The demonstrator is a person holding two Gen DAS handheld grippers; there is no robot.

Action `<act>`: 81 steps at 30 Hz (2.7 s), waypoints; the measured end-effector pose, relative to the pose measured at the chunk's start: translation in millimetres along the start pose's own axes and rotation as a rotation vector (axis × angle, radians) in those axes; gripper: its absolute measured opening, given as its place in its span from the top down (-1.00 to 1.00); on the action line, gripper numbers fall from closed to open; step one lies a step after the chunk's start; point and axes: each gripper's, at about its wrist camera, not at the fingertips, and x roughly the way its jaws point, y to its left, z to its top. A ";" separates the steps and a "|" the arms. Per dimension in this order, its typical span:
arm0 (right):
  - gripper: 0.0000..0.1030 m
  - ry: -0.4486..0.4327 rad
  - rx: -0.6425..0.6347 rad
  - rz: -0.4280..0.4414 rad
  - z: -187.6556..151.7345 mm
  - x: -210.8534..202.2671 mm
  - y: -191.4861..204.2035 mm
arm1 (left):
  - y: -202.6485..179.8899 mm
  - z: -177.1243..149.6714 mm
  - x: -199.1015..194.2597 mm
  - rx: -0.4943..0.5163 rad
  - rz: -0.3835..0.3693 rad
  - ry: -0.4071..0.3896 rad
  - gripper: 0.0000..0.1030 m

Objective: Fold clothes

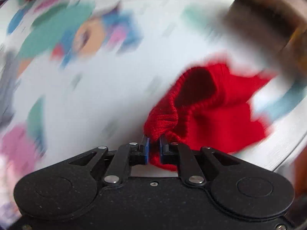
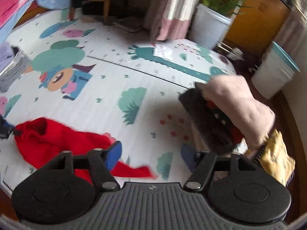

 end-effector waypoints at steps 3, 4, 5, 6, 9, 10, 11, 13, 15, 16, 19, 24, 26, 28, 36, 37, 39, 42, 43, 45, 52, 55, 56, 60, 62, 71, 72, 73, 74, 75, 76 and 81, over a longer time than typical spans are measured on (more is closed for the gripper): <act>-0.39 0.016 -0.045 0.017 8.2 4.2 15.2 | 12.3 -20.6 18.3 0.065 0.077 0.091 0.60; -0.40 0.021 -0.050 0.022 11.8 7.2 19.0 | 12.9 -20.9 15.9 0.105 0.108 0.072 0.56; -0.42 0.026 -0.055 0.027 15.5 10.7 23.2 | 12.0 -17.8 10.9 0.145 0.134 0.042 0.41; -0.42 0.031 -0.060 0.029 18.7 13.7 28.0 | 9.8 -13.4 5.3 0.186 0.154 0.006 0.20; -0.50 0.051 -0.082 0.038 25.4 22.5 43.7 | 2.7 3.6 -10.7 0.276 0.189 -0.116 0.01; -0.52 0.062 -0.091 0.041 26.5 26.3 49.9 | 1.2 9.4 -13.6 0.295 0.184 -0.140 0.01; -0.53 0.074 -0.103 0.045 26.6 30.9 56.3 | 0.0 15.3 -16.4 0.313 0.175 -0.162 -0.01; -0.54 0.102 -0.135 0.052 24.1 40.7 69.1 | -1.3 25.5 -22.7 0.345 0.191 -0.223 0.00; -0.55 0.130 -0.162 0.056 18.6 49.4 79.6 | -7.3 29.3 -30.0 0.385 0.101 -0.298 0.00; -0.55 0.145 -0.164 0.056 15.2 54.6 83.1 | -9.7 32.5 -30.5 0.401 0.036 -0.313 0.00; -0.55 0.197 -0.080 0.078 2.7 75.6 87.0 | -25.2 40.5 -28.4 0.439 -0.125 -0.310 0.00; -0.60 0.269 0.267 0.195 -39.4 117.8 97.5 | -65.1 51.5 -11.1 0.530 -0.210 -0.284 0.00; -0.61 0.320 0.417 0.259 -66.8 137.6 108.4 | -79.3 53.6 -7.3 0.569 -0.207 -0.272 -0.01; -0.60 0.395 0.498 0.296 -91.5 156.5 125.4 | -88.3 61.7 5.3 0.599 -0.205 -0.253 -0.02; -0.69 0.518 0.853 0.420 -138.4 190.8 157.9 | -116.0 69.4 41.4 0.706 -0.145 -0.174 0.34; -0.69 0.521 0.890 0.427 -141.7 193.5 160.9 | -114.3 70.9 43.4 0.703 -0.156 -0.167 0.69; -0.69 0.532 0.921 0.424 -146.1 199.5 167.3 | -97.1 77.7 42.0 0.621 -0.187 -0.183 0.82; -0.69 0.547 0.919 0.394 -151.6 207.3 173.2 | -48.0 87.0 36.1 0.434 -0.205 -0.238 0.84; -0.69 0.550 0.925 0.386 -153.6 209.0 174.3 | -30.5 88.6 34.8 0.376 -0.198 -0.249 0.84; -0.69 0.550 0.953 0.373 -158.0 210.6 174.4 | 9.3 87.9 33.5 0.233 -0.173 -0.256 0.85; -0.70 0.516 0.997 0.338 -160.1 203.9 173.4 | 119.9 54.4 57.5 -0.117 0.020 -0.113 0.85; -0.71 0.489 1.018 0.326 -159.5 198.2 171.2 | 129.6 46.2 61.7 -0.137 0.127 -0.098 0.61; -0.71 0.478 1.034 0.325 -160.1 196.9 169.6 | 126.3 47.5 58.7 -0.110 0.152 -0.126 0.59; -0.71 0.410 1.136 0.332 -167.1 194.9 160.8 | 100.6 62.3 37.4 0.012 0.215 -0.306 0.44; -0.70 0.380 1.179 0.349 -171.0 196.7 158.6 | 82.9 71.9 27.3 0.064 0.174 -0.393 0.33; -0.27 0.244 0.918 0.207 -137.4 203.2 179.3 | -13.5 88.8 63.6 0.543 -0.045 -0.317 0.02; -0.26 0.236 0.890 0.202 -131.5 208.2 181.0 | -14.8 86.4 72.9 0.558 -0.008 -0.295 0.02; -0.26 0.229 0.861 0.196 -125.6 213.1 182.7 | -15.5 84.1 82.3 0.568 0.033 -0.273 0.02; -0.26 0.223 0.853 0.195 -121.5 218.6 181.2 | -11.8 83.5 88.3 0.552 0.036 -0.264 0.04; -0.26 0.220 0.865 0.199 -118.9 224.5 176.6 | -4.0 87.7 89.5 0.485 -0.006 -0.242 0.16; -0.26 0.216 0.877 0.203 -116.3 230.4 172.0 | 4.4 92.8 89.8 0.407 -0.055 -0.216 0.25; -0.27 0.145 0.730 0.182 -81.3 267.4 161.8 | 27.9 104.3 90.9 0.054 -0.205 -0.098 0.38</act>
